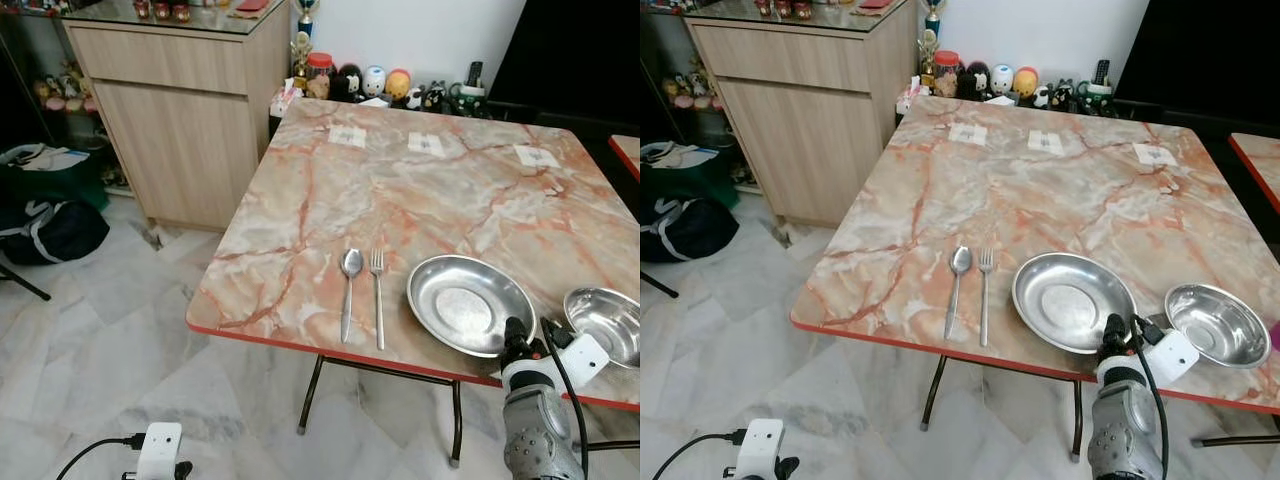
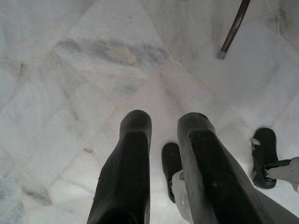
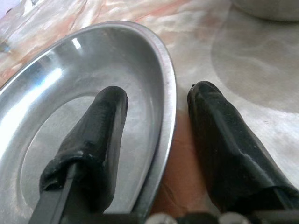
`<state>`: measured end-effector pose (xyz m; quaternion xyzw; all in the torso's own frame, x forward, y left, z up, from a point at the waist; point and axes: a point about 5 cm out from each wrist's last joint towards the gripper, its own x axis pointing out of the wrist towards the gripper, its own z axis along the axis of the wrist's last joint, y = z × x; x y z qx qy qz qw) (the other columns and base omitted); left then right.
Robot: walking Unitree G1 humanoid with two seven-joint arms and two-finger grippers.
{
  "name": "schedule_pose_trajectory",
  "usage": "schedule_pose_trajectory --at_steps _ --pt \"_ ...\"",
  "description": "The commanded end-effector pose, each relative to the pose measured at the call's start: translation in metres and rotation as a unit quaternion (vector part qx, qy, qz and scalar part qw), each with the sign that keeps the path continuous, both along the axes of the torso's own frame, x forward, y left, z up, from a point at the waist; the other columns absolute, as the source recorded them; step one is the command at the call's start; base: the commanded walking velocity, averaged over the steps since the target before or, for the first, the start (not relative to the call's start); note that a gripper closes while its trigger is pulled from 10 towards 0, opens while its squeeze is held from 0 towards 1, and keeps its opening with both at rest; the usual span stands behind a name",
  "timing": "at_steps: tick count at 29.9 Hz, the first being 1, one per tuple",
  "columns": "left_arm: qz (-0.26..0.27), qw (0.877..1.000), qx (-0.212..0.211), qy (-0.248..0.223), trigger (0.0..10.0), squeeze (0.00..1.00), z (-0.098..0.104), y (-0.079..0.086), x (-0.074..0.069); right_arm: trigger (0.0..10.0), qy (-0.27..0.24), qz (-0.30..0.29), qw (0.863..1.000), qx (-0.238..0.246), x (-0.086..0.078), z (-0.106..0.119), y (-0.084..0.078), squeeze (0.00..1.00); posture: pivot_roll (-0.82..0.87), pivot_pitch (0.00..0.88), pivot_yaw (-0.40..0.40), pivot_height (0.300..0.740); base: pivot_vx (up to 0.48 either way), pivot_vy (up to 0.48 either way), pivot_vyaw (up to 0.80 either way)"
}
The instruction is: Setting the table
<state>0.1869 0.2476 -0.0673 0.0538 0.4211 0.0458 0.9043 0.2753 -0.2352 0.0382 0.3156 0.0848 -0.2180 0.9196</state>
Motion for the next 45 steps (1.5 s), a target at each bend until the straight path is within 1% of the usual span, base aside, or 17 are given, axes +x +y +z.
schedule_pose_trajectory --at_steps 1,2,16,22,24,26,28,29,30,32,35,36,39,42,44,45 --pt "0.001 1.000 -0.002 0.016 10.0 0.00 -0.004 -0.001 -0.006 6.9 0.017 0.015 1.000 -0.008 0.002 -0.003 0.002 0.00 0.13 0.000 -0.083 0.740 0.000 0.000 0.00" --pt "0.001 1.000 -0.002 0.016 10.0 0.00 -0.004 -0.001 -0.006 0.0 0.019 0.020 0.999 -0.017 0.002 -0.003 0.002 0.00 0.13 0.000 -0.083 0.740 0.000 0.000 0.00" --pt "-0.012 1.000 0.001 0.017 10.0 0.00 -0.004 -0.003 -0.005 0.0 0.018 0.026 0.999 -0.023 0.002 -0.003 0.005 0.00 0.13 0.000 -0.083 0.740 0.000 0.000 0.00" --pt "-0.024 1.000 0.004 0.015 10.0 0.00 -0.004 -0.006 -0.004 0.0 0.007 0.011 0.999 -0.031 0.002 0.000 0.003 0.00 0.14 0.000 -0.085 0.740 0.000 0.000 0.00" --pt "-0.027 1.000 0.004 0.013 10.0 0.00 -0.004 -0.007 -0.003 0.0 -0.020 -0.009 0.999 -0.032 0.002 0.006 0.001 0.00 0.14 0.000 -0.085 0.740 0.000 0.000 0.00" --pt "-0.028 1.000 0.005 0.013 10.0 0.00 -0.003 -0.007 -0.002 0.0 -0.046 -0.016 0.998 -0.032 0.003 0.012 0.001 0.00 0.14 0.000 -0.085 0.740 0.000 0.000 0.00" --pt "-0.029 0.999 0.005 0.012 10.0 0.00 -0.003 -0.007 -0.002 0.0 -0.070 -0.015 0.997 -0.034 0.004 0.018 0.003 0.00 0.14 0.001 -0.083 0.740 0.000 0.000 0.00" --pt "-0.030 0.999 0.005 0.011 10.0 0.00 -0.003 -0.007 -0.001 0.0 -0.095 -0.014 0.995 -0.032 0.005 0.024 0.005 0.00 0.14 0.001 -0.083 0.740 0.000 0.000 0.00" --pt "-0.030 0.999 0.005 0.011 10.0 0.00 -0.003 -0.007 -0.001 0.0 -0.095 -0.014 0.995 -0.032 0.005 0.024 0.005 0.00 0.14 0.001 -0.083 0.740 0.000 0.000 0.00" --pt "-0.032 0.999 0.005 0.009 10.0 0.00 -0.002 -0.007 0.000 0.0 -0.130 -0.016 0.991 -0.028 0.007 0.033 0.006 0.00 0.14 0.004 -0.082 0.740 0.000 0.000 0.00" --pt "-0.031 0.999 0.006 0.007 10.0 0.00 -0.002 -0.007 0.001 0.0 -0.152 -0.011 0.988 -0.027 0.010 0.039 0.009 0.00 0.14 0.009 -0.082 0.740 0.000 0.000 0.00" --pt "-0.030 1.000 0.007 0.004 10.0 0.00 -0.001 -0.007 0.002 0.0 -0.174 -0.007 0.984 -0.029 0.012 0.046 0.011 0.00 0.14 0.014 -0.081 0.740 0.000 0.000 0.00" --pt "-0.028 1.000 0.008 0.001 10.0 0.00 0.000 -0.007 0.003 0.0 -0.195 -0.009 0.980 -0.025 0.015 0.053 0.013 0.00 0.14 0.017 -0.080 0.740 0.000 0.000 0.00" --pt "-0.029 1.000 0.008 0.000 10.0 0.00 0.000 -0.006 0.004 0.0 -0.246 0.008 0.969 -0.002 0.018 0.068 0.018 0.00 0.14 0.022 -0.079 0.740 0.000 0.000 0.00" --pt "-0.029 1.000 0.009 0.000 10.0 0.00 0.000 -0.006 0.004 0.0 -0.286 0.028 0.957 0.043 0.019 0.080 0.025 0.00 0.14 0.022 -0.079 0.740 0.000 0.000 0.00" --pt "-0.030 1.000 0.009 0.001 10.0 0.00 0.000 -0.006 0.003 0.0 -0.301 0.045 0.951 0.052 0.019 0.085 0.029 0.00 0.13 0.022 -0.079 0.740 0.000 0.000 0.00"
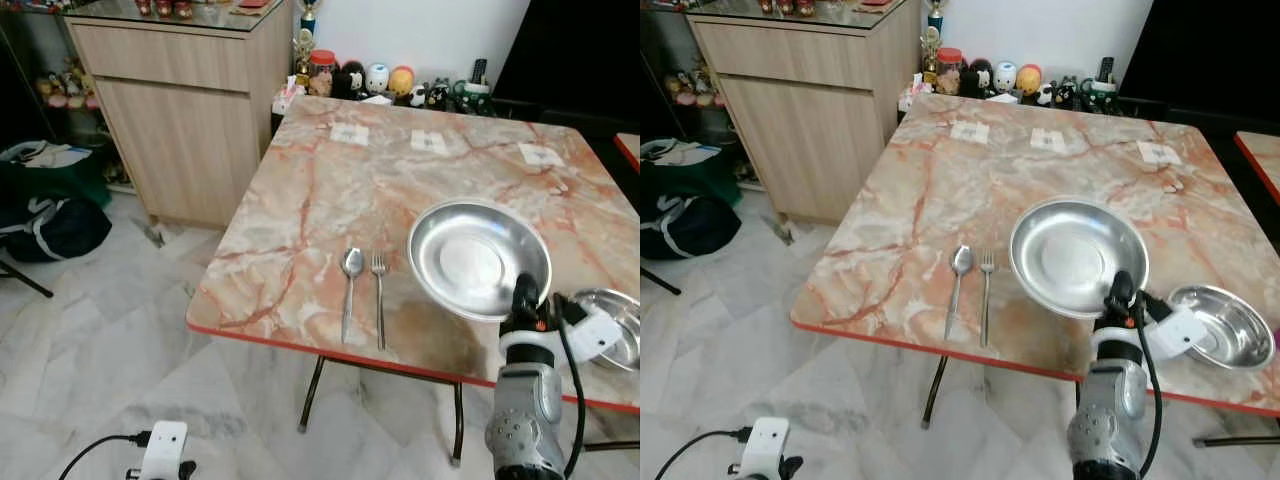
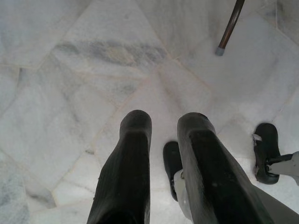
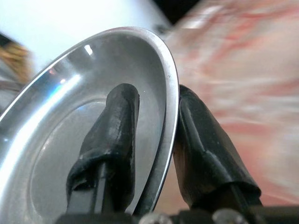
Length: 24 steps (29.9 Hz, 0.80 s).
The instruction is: Setting the table
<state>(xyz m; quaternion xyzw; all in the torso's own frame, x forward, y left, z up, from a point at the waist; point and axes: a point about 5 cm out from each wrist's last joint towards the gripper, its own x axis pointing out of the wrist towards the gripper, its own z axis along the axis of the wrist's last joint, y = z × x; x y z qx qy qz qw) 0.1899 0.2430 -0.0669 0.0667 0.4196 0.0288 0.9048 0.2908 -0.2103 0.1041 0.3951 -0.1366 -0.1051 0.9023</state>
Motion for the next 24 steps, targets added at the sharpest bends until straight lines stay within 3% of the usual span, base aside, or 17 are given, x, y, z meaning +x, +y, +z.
schedule_pose_trajectory --at_steps 1,2,3,8,17,24 --pt "-0.009 1.000 0.005 0.001 10.0 0.00 0.000 -0.001 0.000 0.0 -0.049 0.022 0.999 0.008 0.004 0.019 0.004 0.00 0.13 0.022 -0.079 0.740 0.000 0.000 0.00" --pt "-0.009 1.000 0.005 0.001 10.0 0.00 0.000 -0.001 0.000 0.0 -0.049 0.022 0.999 0.008 0.004 0.019 0.004 0.00 0.13 0.022 -0.079 0.740 0.000 0.000 0.00" --pt "-0.010 1.000 0.005 0.003 10.0 0.00 -0.001 -0.002 0.000 10.0 -0.069 0.052 0.996 -0.003 0.002 0.025 0.013 0.00 0.13 0.022 -0.079 0.740 0.000 0.000 0.00" --pt "-0.015 1.000 0.006 0.004 10.0 0.00 -0.002 -0.004 -0.001 10.0 -0.081 0.068 0.994 -0.021 0.002 0.031 0.019 0.00 0.13 0.020 -0.081 0.740 0.000 0.000 0.00" --pt "-0.018 1.000 0.010 0.006 10.0 0.00 -0.002 -0.004 -0.002 10.0 -0.149 0.071 0.985 -0.043 0.002 0.073 0.019 0.00 0.13 0.014 -0.084 0.740 0.000 -0.331 0.00" --pt "-0.020 1.000 0.010 0.008 10.0 0.00 -0.003 -0.005 -0.003 10.0 -0.131 0.077 0.986 -0.060 -0.001 0.065 0.022 0.00 0.13 0.009 -0.086 0.740 0.000 -0.339 0.00"
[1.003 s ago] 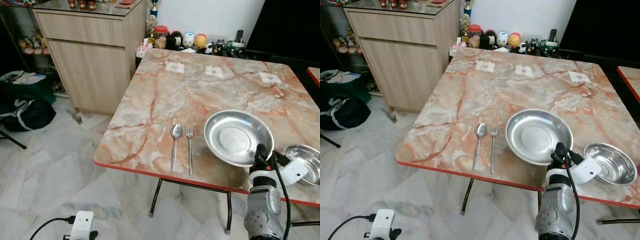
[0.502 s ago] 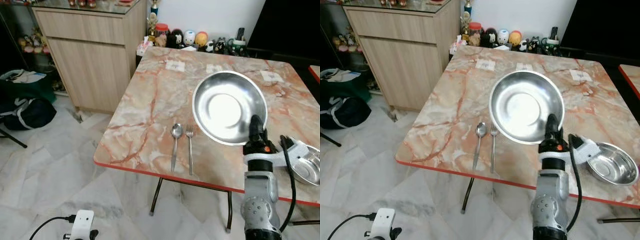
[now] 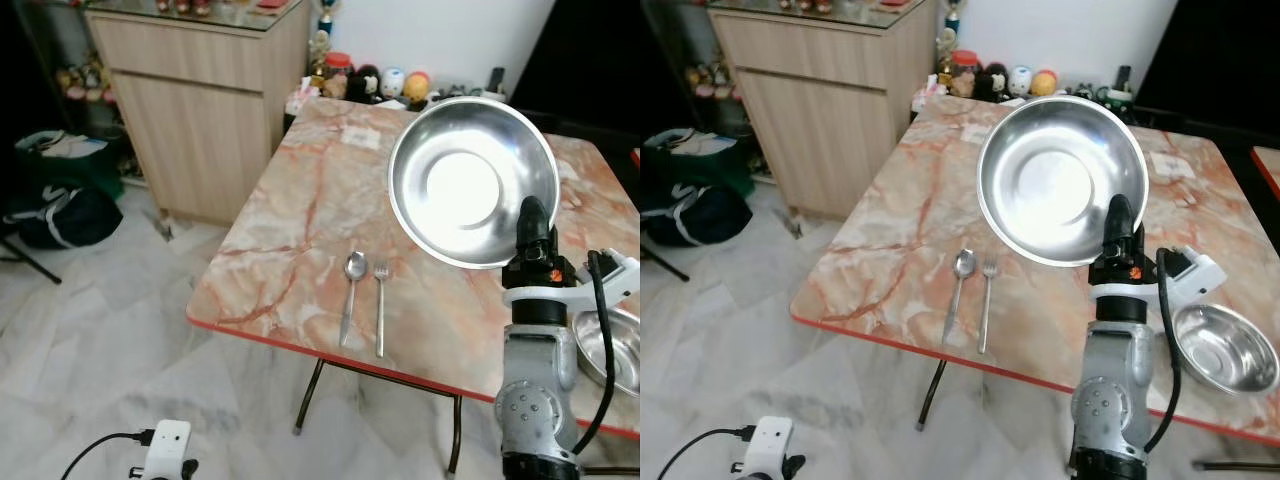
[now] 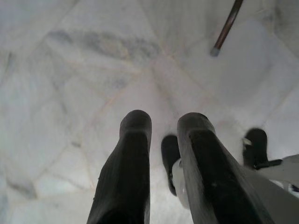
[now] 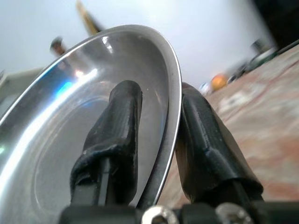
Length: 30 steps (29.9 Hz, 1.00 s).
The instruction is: Setting the table
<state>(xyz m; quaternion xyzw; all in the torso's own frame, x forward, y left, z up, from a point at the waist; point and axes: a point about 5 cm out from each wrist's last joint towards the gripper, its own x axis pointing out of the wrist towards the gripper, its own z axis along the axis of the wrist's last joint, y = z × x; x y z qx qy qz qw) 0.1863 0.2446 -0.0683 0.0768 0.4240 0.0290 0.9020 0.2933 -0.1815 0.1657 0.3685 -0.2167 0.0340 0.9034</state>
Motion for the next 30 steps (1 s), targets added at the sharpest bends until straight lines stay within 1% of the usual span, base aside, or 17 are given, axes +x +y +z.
schedule_pose_trajectory --at_steps 1,6,9,11,15,21,26,30 --pt "-0.017 1.000 0.001 0.002 10.0 0.00 -0.002 -0.008 0.001 10.0 -0.002 -0.017 1.000 -0.006 -0.006 0.001 -0.007 0.00 0.13 0.008 -0.086 0.740 0.000 -0.337 0.00" --pt "-0.018 1.000 0.001 0.003 10.0 0.00 -0.002 -0.008 0.001 10.0 -0.007 -0.018 1.000 -0.003 -0.008 0.007 -0.009 0.00 0.13 0.004 -0.085 0.740 0.000 -0.340 0.00" --pt "-0.018 1.000 0.001 0.003 10.0 0.00 -0.002 -0.008 0.001 10.0 0.008 -0.022 1.000 -0.010 -0.007 0.005 -0.011 0.00 0.12 0.004 -0.087 0.740 0.000 -0.341 0.00" --pt "-0.018 1.000 0.001 0.002 10.0 0.00 -0.002 -0.009 0.001 10.0 0.016 -0.019 1.000 0.001 -0.007 0.002 -0.010 0.00 0.13 0.007 -0.087 0.740 0.000 -0.343 -0.65" --pt "-0.017 1.000 0.001 0.002 10.0 0.00 -0.002 -0.009 0.002 10.0 0.017 -0.019 1.000 -0.002 -0.009 0.001 -0.008 0.00 0.13 0.009 -0.085 0.740 0.000 -0.342 -0.65" --pt "-0.019 1.000 0.003 0.003 10.0 0.00 -0.001 -0.007 0.002 10.0 0.011 -0.019 1.000 0.005 -0.010 0.002 -0.004 0.00 0.14 0.004 -0.071 0.740 0.000 -0.344 -0.63" --pt "-0.020 1.000 0.008 0.001 10.0 0.00 0.002 -0.003 0.005 10.0 0.002 -0.021 1.000 0.007 -0.010 0.005 0.000 0.00 0.15 0.001 -0.061 0.740 0.000 -0.342 -0.61" --pt "-0.021 1.000 0.013 -0.001 10.0 0.00 0.003 0.000 0.007 10.0 -0.012 -0.029 0.999 0.009 -0.011 0.008 -0.001 0.00 0.15 0.000 -0.052 0.740 0.000 -0.340 0.00"
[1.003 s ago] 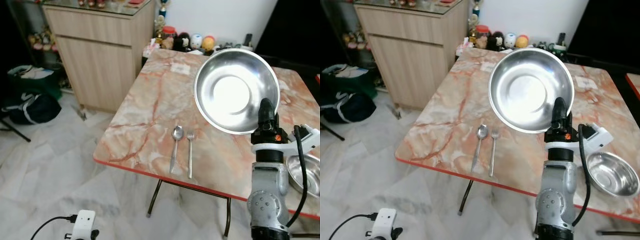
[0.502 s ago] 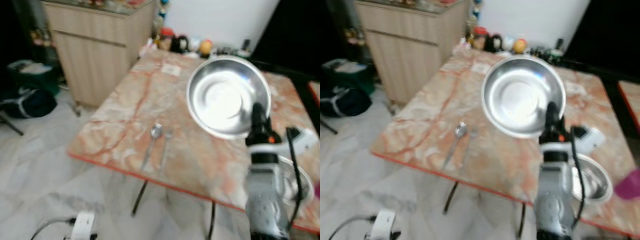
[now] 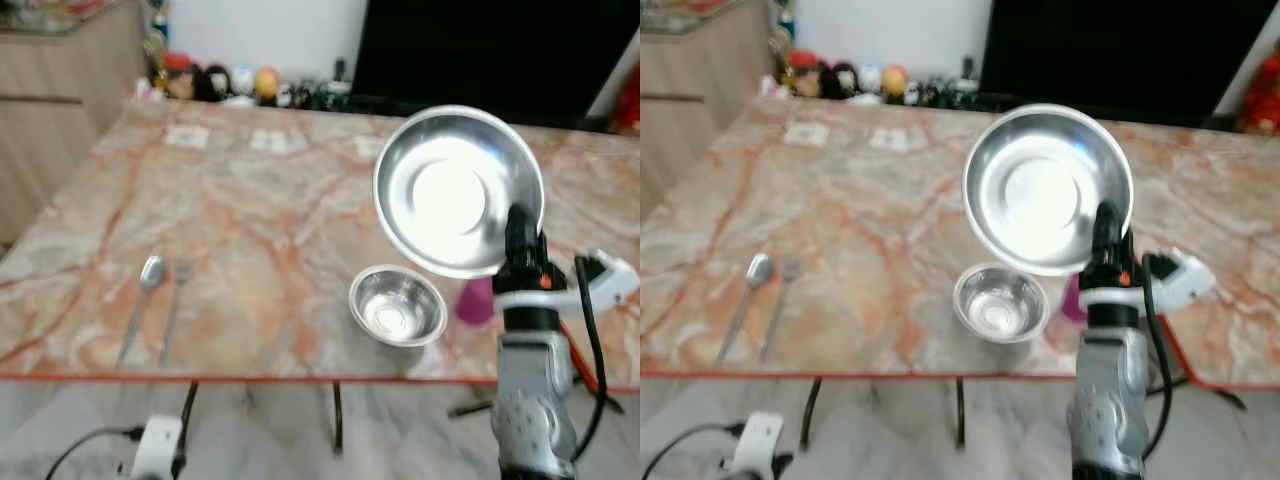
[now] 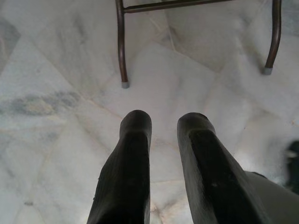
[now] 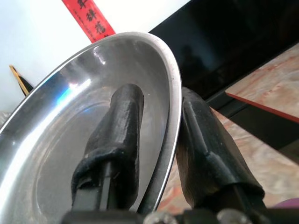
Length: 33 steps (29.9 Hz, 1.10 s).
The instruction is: Setting the table
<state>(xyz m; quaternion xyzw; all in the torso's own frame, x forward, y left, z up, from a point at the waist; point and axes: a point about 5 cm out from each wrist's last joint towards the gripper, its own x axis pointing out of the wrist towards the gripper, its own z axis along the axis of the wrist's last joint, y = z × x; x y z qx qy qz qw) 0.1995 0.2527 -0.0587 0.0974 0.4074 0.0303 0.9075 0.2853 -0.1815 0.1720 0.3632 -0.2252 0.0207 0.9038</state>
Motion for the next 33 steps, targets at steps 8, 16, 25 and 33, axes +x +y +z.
schedule_pose_trajectory --at_steps 8,16,25,33 --pt "-0.017 1.000 -0.003 0.019 10.0 0.00 -0.006 -0.008 -0.006 10.0 -0.011 -0.015 1.000 0.012 -0.004 0.002 -0.002 0.00 0.15 0.000 -0.043 0.740 0.000 -0.342 0.00" --pt "-0.032 0.999 0.002 0.022 10.0 0.00 -0.006 -0.008 -0.005 10.0 -0.004 -0.029 0.999 0.022 0.002 -0.008 -0.002 0.00 0.19 0.000 -0.012 0.740 0.000 -0.367 0.00" --pt "-0.040 0.999 0.014 0.021 10.0 0.00 -0.001 0.001 -0.002 10.0 -0.005 -0.034 0.999 0.036 0.003 -0.013 0.005 0.00 0.20 0.000 0.031 0.740 0.000 -0.375 0.00" --pt "-0.042 0.999 0.014 0.015 10.0 0.00 0.002 -0.002 0.005 10.0 -0.013 -0.050 0.998 0.043 0.008 -0.013 -0.004 0.00 0.18 0.000 0.012 0.740 0.000 -0.373 0.00"
